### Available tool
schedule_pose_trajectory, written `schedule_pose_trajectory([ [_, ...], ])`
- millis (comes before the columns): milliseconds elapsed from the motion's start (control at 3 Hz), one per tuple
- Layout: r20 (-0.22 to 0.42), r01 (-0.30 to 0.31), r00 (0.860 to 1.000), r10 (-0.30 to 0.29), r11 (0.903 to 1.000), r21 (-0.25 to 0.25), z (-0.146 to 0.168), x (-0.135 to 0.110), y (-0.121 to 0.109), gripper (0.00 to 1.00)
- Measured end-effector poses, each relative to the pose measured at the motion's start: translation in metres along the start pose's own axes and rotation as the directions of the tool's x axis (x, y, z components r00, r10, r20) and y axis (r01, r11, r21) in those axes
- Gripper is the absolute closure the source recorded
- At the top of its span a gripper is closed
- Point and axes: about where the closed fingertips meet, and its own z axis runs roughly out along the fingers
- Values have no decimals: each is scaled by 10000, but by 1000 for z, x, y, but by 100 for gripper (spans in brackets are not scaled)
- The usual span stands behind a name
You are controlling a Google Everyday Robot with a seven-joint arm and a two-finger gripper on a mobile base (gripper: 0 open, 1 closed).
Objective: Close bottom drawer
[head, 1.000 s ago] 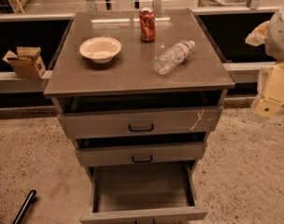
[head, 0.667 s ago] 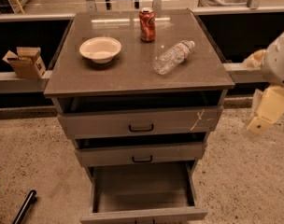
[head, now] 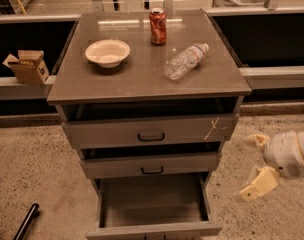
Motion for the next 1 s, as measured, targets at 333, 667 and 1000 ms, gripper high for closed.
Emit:
schedule_pose_trajectory([
  [333,972,-621,9934,604,9980,150,0,15,0,0],
  [667,966,-622,9935,604,9980,149,0,15,1,0],
  [1000,886,-493,9951,439,9970,597,17,26,-11,0],
])
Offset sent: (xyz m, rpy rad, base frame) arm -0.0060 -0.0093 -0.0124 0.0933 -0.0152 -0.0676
